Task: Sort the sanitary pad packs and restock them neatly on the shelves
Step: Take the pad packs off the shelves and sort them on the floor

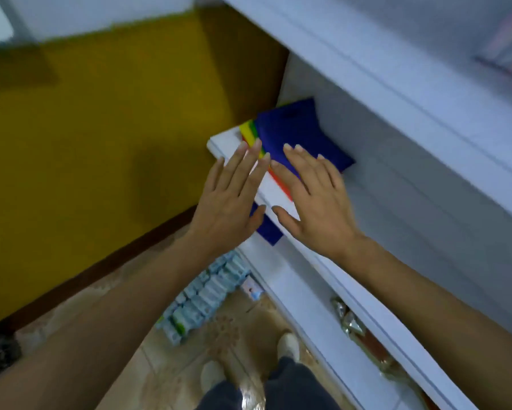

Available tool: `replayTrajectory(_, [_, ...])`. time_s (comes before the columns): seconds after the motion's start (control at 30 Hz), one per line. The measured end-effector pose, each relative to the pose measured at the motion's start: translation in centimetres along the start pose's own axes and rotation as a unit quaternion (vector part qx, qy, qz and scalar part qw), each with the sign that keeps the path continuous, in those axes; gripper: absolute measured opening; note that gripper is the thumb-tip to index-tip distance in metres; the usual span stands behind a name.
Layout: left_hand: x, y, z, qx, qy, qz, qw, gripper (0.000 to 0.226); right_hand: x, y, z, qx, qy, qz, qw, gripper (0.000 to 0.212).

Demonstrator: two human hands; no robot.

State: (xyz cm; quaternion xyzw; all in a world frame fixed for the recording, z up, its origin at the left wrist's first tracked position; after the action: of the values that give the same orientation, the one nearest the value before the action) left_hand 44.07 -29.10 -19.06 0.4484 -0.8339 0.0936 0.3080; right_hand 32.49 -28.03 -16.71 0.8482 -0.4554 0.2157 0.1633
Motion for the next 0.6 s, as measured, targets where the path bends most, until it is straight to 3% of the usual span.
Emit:
replayTrajectory(0.27, [15.1, 12.4, -4.6, -0.111, 0.078, 0.137, 0.981, 0.073, -1.6, 10.7, -16.0, -0.103, 0.122, 0.147, 0.976, 0.06])
replayTrajectory(0.6, [24.2, 32.2, 0.8, -0.262, -0.043, 0.234, 0.935, 0.07, -13.9, 25.1, -27.4, -0.187, 0.105, 0.342, 0.915, 0.049])
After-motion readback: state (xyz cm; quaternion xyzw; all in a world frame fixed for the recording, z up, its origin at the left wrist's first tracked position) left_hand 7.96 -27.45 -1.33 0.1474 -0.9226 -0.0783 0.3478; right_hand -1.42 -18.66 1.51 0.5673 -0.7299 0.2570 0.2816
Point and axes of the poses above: each hand's wrist, its own x-axis towards the middle knuckle, its own z-axis out of the palm, y = z × x, the point moved 8 cm from there along x, towards the middle knuckle, and after that the axes turned 1 degree about -z, right-handed, at the moved point
